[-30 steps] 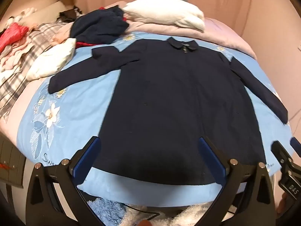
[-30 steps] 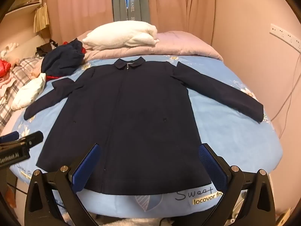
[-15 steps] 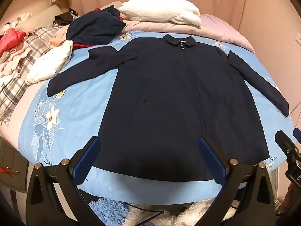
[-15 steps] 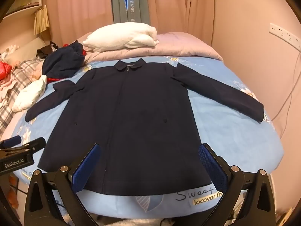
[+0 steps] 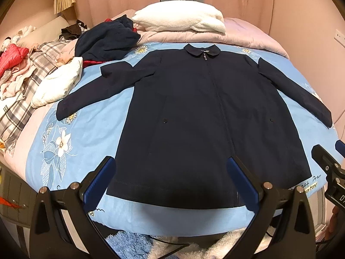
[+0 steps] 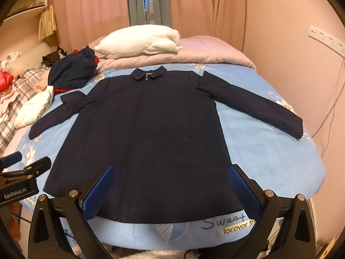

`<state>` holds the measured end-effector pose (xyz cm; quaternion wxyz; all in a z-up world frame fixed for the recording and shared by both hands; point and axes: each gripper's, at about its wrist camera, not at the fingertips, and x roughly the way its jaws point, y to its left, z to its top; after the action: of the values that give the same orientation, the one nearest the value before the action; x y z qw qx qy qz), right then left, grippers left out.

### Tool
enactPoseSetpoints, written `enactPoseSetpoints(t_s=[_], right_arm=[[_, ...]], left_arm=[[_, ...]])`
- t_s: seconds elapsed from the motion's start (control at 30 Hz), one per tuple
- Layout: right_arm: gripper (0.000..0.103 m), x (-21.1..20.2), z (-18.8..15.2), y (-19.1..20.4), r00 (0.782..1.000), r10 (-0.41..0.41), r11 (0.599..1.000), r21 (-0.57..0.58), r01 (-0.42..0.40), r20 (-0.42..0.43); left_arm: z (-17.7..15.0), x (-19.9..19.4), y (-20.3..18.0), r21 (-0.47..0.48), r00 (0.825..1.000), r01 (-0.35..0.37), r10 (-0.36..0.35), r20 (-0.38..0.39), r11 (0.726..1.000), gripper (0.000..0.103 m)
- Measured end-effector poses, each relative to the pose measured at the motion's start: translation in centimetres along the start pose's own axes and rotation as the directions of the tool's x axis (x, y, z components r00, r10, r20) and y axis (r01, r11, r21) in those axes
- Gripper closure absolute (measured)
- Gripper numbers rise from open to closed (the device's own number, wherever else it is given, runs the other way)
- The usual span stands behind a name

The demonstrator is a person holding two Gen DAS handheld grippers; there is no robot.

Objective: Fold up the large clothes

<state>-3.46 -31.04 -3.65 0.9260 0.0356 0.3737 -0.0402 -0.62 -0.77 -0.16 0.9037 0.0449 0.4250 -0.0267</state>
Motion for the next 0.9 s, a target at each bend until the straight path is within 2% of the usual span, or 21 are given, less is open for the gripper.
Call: enactPoseSetpoints(t_s=[0.9], right_arm=[[0.0, 0.54, -0.23, 0.25, 1.0, 0.016, 1.0, 0.002, -0.016, -0.025]], left_arm=[[-0.27, -0.2, -0.46, 0.028, 1.0, -0.001, 0.0, 0.015, 1.0, 0.0]])
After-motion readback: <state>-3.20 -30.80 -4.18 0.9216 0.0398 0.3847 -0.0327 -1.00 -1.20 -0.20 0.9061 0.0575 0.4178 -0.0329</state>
